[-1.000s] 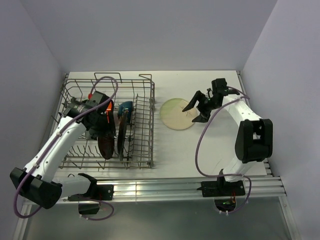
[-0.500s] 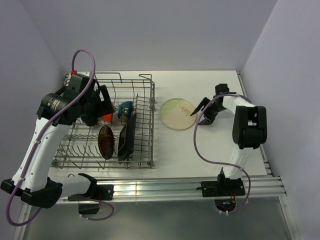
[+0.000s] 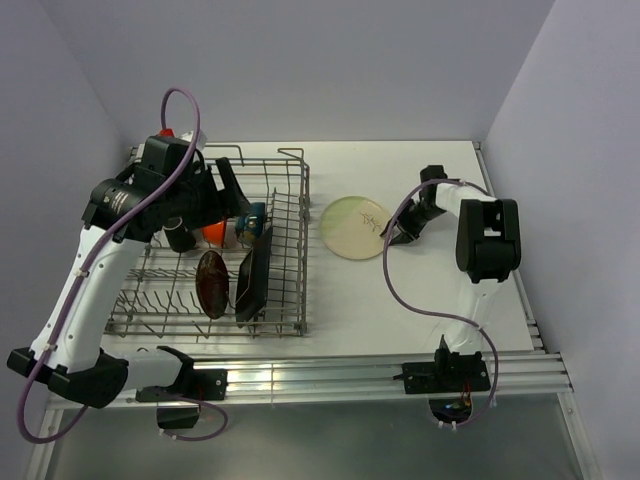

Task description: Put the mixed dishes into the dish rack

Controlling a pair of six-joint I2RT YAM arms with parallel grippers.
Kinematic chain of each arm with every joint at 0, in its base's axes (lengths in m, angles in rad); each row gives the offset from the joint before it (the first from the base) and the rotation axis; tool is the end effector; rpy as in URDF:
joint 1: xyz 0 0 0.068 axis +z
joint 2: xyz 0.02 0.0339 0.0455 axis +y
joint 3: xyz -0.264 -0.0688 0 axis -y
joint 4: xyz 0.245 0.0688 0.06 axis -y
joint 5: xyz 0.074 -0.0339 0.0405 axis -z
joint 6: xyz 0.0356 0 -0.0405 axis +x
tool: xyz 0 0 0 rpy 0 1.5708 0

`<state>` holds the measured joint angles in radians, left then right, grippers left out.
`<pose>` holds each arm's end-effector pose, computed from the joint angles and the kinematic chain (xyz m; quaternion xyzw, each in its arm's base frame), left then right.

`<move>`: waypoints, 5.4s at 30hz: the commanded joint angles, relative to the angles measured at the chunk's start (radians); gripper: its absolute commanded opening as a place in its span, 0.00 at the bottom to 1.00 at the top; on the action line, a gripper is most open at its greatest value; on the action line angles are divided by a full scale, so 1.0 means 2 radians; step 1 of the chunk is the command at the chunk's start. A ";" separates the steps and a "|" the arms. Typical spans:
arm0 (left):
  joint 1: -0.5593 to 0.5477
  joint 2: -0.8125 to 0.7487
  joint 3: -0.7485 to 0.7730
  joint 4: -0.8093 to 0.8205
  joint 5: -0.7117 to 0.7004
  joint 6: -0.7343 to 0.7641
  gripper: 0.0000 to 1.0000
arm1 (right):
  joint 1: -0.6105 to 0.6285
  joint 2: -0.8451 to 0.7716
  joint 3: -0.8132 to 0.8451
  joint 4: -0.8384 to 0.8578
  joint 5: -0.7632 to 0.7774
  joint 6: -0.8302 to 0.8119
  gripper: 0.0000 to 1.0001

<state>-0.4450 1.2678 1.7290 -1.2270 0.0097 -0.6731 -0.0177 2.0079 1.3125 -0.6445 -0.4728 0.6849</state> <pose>0.1920 -0.0920 0.4523 -0.1028 0.9143 -0.2115 0.3297 0.3827 0.0094 0.1389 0.3070 0.9160 0.2565 0.0296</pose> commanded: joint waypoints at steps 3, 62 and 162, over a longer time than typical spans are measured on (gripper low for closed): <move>-0.002 0.025 0.032 0.060 0.073 0.009 0.83 | 0.030 0.032 0.039 -0.022 0.078 0.004 0.41; -0.228 0.440 0.129 0.207 0.131 -0.153 0.86 | -0.109 -0.288 -0.221 0.042 -0.075 0.128 0.00; -0.172 0.534 -0.024 0.466 0.162 -0.400 0.77 | -0.110 -0.308 -0.271 0.149 -0.157 0.279 0.00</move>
<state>-0.8085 2.2372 1.7412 -0.3012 0.3576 -1.4715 -0.2382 1.4250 0.7448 -0.4252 -0.7086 1.2198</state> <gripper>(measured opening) 0.774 0.026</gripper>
